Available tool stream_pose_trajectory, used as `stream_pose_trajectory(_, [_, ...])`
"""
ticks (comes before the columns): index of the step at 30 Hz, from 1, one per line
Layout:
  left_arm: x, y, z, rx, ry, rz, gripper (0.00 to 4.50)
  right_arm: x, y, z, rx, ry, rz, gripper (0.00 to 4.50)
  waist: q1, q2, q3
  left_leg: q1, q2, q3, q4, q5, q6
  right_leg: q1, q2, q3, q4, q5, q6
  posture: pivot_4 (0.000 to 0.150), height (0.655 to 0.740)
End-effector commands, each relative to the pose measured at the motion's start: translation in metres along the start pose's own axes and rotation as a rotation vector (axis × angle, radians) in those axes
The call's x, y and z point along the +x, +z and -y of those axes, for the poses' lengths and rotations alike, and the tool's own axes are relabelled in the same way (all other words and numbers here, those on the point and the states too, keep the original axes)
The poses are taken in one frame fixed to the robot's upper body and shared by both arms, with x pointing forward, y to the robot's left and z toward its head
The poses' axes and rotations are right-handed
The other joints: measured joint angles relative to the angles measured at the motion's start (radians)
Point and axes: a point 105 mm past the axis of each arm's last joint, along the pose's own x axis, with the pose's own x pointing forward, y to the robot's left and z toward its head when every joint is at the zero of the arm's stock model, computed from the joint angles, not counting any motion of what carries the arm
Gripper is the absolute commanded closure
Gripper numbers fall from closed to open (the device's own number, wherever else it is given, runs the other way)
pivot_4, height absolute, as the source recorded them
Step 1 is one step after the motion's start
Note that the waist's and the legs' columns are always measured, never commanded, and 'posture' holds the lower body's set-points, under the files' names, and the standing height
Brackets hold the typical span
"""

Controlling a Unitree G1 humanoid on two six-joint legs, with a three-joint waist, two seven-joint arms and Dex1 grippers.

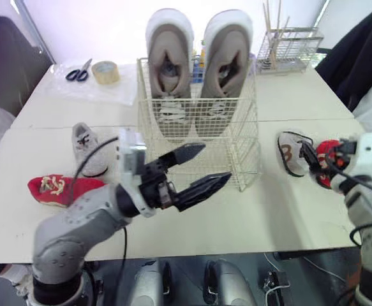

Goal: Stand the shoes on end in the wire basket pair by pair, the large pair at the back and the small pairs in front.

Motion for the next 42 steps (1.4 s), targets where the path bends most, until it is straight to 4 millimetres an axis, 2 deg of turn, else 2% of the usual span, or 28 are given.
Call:
stream_pose_trajectory(1, [0.005,-0.008,0.006,0.025,0.013,0.019,0.03,-0.015,0.01,0.0,0.004,-0.064,0.035,0.0,-0.003,0.0,0.0,0.001,0.001,-0.001,0.0,-0.002,0.003,0.001,0.002,0.0,0.0,0.0,0.0,0.15,0.74])
stream_pose_trajectory(4, [0.007,-0.019,0.004,0.031,0.061,0.021,0.03,-0.019,-0.004,-0.012,0.013,0.003,-0.027,0.0,0.001,0.001,-0.001,0.002,0.003,-0.002,-0.001,-0.003,0.004,0.001,0.003,-0.001,0.0,-0.002,-0.003,0.15,0.74])
stream_pose_trajectory(7, [0.004,-0.019,0.004,0.037,0.09,0.037,0.03,-0.01,-0.012,-0.018,0.013,0.036,-0.047,0.0,0.0,0.002,-0.002,0.001,0.002,-0.002,-0.002,-0.003,0.005,0.001,0.003,0.0,-0.001,-0.002,-0.005,0.15,0.74])
stream_pose_trajectory(11, [-0.003,-0.022,-0.003,0.039,0.139,0.032,0.03,0.009,-0.025,-0.018,0.088,-0.033,-0.067,0.0,-0.003,0.002,-0.002,0.001,0.002,-0.002,-0.002,-0.003,0.006,0.0,0.002,0.0,-0.002,-0.002,-0.005,0.15,0.74])
stream_pose_trajectory(15, [-0.005,-0.035,-0.005,0.076,0.183,-0.023,0.03,0.01,-0.042,-0.008,0.229,-0.125,-0.129,0.0,0.003,0.002,-0.002,-0.002,0.002,-0.003,-0.003,-0.003,0.005,-0.002,0.003,-0.001,-0.002,-0.002,-0.005,0.15,0.74])
stream_pose_trajectory(19, [0.0,-0.033,-0.005,0.082,0.216,0.02,0.03,0.015,-0.052,-0.011,0.172,-0.08,-0.184,0.0,0.001,0.002,-0.002,-0.005,0.0,-0.003,-0.003,-0.004,0.007,-0.003,0.002,0.0,-0.003,-0.001,-0.005,0.15,0.74])
stream_pose_trajectory(26, [0.001,-0.036,0.003,0.081,0.14,-0.002,0.03,0.032,-0.044,-0.014,0.154,-0.061,-0.16,0.0,-0.005,0.002,-0.002,-0.005,0.002,-0.002,-0.003,-0.004,0.007,-0.005,0.003,0.0,-0.003,-0.002,-0.005,0.15,0.74])
stream_pose_trajectory(31, [-0.006,-0.037,0.011,0.06,0.129,-0.027,0.03,0.026,-0.032,-0.019,0.136,-0.011,-0.122,0.0,-0.002,0.002,-0.002,-0.006,0.001,-0.002,-0.004,-0.004,0.007,-0.006,0.002,0.0,-0.003,-0.001,-0.004,0.15,0.74])
stream_pose_trajectory(35, [-0.008,-0.038,0.014,0.034,0.112,-0.047,0.03,0.022,-0.035,-0.025,0.165,0.002,-0.138,0.0,-0.001,0.002,-0.002,-0.006,0.001,-0.003,-0.004,-0.004,0.007,-0.006,0.002,0.0,-0.003,-0.002,-0.005,0.15,0.74])
stream_pose_trajectory(39, [-0.005,-0.04,0.014,0.021,0.1,-0.058,0.03,0.025,-0.041,-0.02,0.201,-0.05,-0.152,0.0,0.0,0.002,-0.002,-0.006,0.001,-0.002,-0.004,-0.004,0.007,-0.006,0.002,0.0,-0.003,-0.002,-0.005,0.15,0.74])
stream_pose_trajectory(42, [-0.003,-0.041,0.013,0.021,0.098,-0.062,0.03,0.031,-0.039,-0.024,0.218,-0.035,-0.146,0.0,-0.001,0.002,-0.002,-0.006,0.001,-0.002,-0.004,-0.004,0.007,-0.006,0.002,0.0,-0.003,-0.002,-0.005,0.15,0.74])
